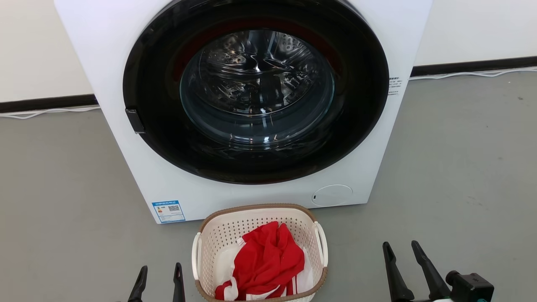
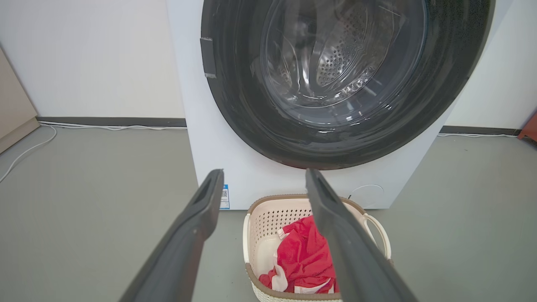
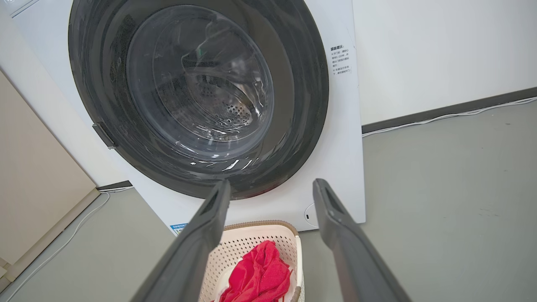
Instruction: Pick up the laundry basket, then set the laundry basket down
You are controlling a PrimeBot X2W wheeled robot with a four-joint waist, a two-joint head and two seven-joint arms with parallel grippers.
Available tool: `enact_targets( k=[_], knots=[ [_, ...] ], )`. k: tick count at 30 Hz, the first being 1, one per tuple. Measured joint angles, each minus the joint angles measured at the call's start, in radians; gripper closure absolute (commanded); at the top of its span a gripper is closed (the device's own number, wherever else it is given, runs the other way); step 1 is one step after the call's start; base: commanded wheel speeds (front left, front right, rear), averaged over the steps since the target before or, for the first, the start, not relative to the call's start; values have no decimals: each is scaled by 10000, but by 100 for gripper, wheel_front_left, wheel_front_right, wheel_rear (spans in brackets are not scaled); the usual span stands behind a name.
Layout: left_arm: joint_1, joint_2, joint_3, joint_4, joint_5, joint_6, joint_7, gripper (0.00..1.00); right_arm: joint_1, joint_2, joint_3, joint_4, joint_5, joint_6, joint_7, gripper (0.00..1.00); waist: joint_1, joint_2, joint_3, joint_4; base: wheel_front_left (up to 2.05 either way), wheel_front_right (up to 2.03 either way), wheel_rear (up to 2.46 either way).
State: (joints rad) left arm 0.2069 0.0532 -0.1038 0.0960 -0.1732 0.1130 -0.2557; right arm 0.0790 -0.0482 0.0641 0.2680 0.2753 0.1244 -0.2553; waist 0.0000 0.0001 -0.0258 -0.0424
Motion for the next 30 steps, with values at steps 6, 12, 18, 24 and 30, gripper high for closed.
enact_targets(
  k=[6,12,18,24,30],
  knots=[
    [84,0,27,-2,56,0,0,0,0,0,-19,-10,17,0,0,0,0,0,17,-4,0,0,0],
    [84,0,27,-2,117,-29,0,0,-1,0,-82,-15,17,0,0,0,0,0,51,13,0,0,0],
    [125,-38,4,489,144,-77,4,100,121,2,-31,430,13,-10,4,100,0,0,71,17,0,0,0],
    [134,-69,8,711,-318,-92,96,100,269,2,-15,637,445,-10,86,100,1,0,69,33,0,0,0],
    [128,-58,29,748,-1030,-180,234,100,261,-2,-40,631,1131,-10,190,100,2,0,84,53,0,0,0]
  ],
)
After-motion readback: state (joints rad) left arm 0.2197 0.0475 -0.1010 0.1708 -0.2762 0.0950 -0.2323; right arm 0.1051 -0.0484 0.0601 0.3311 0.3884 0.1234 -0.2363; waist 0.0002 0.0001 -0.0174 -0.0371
